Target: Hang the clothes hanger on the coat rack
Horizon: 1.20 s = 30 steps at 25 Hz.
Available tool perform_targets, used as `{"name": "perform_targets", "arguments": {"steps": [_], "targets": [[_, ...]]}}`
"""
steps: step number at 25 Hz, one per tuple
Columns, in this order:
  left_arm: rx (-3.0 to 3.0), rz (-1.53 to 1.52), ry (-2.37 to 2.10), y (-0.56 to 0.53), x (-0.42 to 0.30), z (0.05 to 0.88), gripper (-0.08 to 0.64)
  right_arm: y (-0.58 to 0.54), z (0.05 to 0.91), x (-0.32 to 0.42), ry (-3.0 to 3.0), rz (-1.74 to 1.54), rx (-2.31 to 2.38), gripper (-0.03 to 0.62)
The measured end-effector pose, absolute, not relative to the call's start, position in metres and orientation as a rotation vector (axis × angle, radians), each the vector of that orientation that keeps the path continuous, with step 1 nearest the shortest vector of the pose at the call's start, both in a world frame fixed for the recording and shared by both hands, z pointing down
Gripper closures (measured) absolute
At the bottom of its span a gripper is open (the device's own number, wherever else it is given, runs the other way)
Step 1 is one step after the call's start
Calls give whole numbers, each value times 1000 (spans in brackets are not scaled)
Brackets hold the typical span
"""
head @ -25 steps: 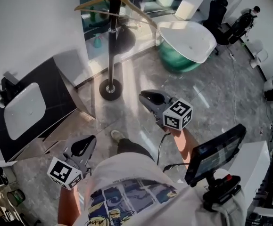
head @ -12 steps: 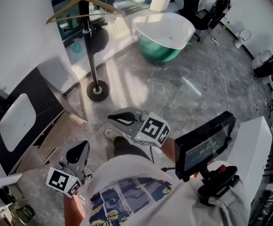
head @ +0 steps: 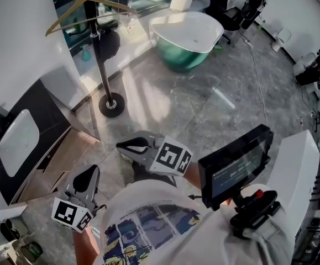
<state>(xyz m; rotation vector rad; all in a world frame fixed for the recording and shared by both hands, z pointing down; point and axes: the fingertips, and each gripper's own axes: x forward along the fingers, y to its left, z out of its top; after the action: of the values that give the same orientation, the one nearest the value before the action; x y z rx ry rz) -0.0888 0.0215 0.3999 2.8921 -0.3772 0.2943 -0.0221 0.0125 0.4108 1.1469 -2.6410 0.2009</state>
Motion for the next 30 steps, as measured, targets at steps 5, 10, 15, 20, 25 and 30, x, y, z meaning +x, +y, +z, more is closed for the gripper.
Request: {"name": "perform_targets", "arguments": {"steps": [5, 10, 15, 20, 25, 30], "targets": [[2895, 303, -357, 25, -83, 400, 557, 20, 407, -24, -2640, 174, 1140, 589], [2901, 314, -336, 26, -80, 403, 557, 22, 408, -24, -2633, 161, 1143, 589], [2895, 305, -309, 27, -76, 402, 557, 21, 405, -25, -2618, 152, 1136, 591], [2888, 297, -296, 27, -75, 405, 557, 21, 408, -26, -2603, 147, 1126, 591], [2884, 301, -291, 24, -73, 406, 557, 18, 410, -26, -2595, 148, 1121, 591], [2882, 298, -273, 24, -72, 408, 557, 17, 410, -26, -2585, 148, 1127, 591]]}}
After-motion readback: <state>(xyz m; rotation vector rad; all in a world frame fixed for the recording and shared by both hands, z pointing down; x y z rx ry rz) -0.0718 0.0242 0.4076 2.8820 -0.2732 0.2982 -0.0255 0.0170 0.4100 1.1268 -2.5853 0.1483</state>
